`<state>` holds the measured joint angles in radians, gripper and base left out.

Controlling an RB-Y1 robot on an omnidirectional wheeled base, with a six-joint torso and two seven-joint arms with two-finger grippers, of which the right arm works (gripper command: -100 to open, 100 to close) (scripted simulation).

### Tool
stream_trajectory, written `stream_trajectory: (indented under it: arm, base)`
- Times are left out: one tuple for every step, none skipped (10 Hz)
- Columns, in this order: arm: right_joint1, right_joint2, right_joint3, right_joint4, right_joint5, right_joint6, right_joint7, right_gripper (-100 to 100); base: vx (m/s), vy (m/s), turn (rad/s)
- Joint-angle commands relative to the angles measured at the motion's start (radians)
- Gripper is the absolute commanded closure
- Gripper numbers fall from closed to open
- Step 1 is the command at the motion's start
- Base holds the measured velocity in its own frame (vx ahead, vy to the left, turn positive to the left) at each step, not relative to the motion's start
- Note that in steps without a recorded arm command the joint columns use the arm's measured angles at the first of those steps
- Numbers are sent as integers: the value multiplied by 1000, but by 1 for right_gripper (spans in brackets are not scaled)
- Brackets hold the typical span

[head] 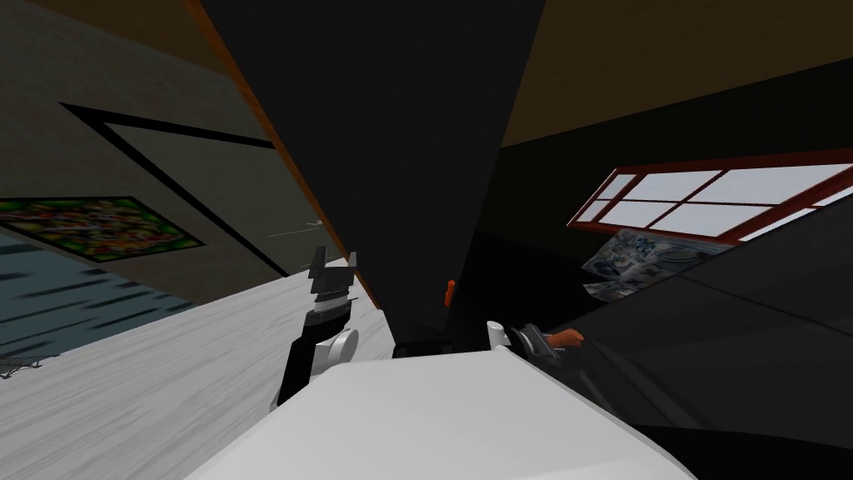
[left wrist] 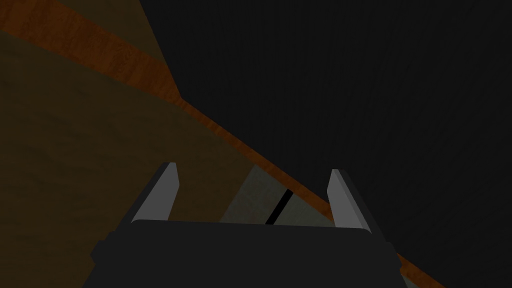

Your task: Push the door open

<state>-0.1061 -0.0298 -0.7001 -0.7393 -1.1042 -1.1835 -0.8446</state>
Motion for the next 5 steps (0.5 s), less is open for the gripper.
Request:
stream_trajectory:
  arm:
    - [-8, -12, -23, 26, -16, -30, -5, 100]
    - [-11, -9, -39, 30, -28, -44, 1, 100]
    - [-17, -3, -66, 37, -50, -69, 13, 100]
    - [-17, -3, -66, 37, -50, -69, 13, 100]
    - [-17, -3, -66, 37, -50, -69, 13, 100]
  base:
    - [20, -70, 77]
    - [20, -68, 136]
    - [23, -120, 198]
    - [28, -111, 83]
    - [19, -49, -12]
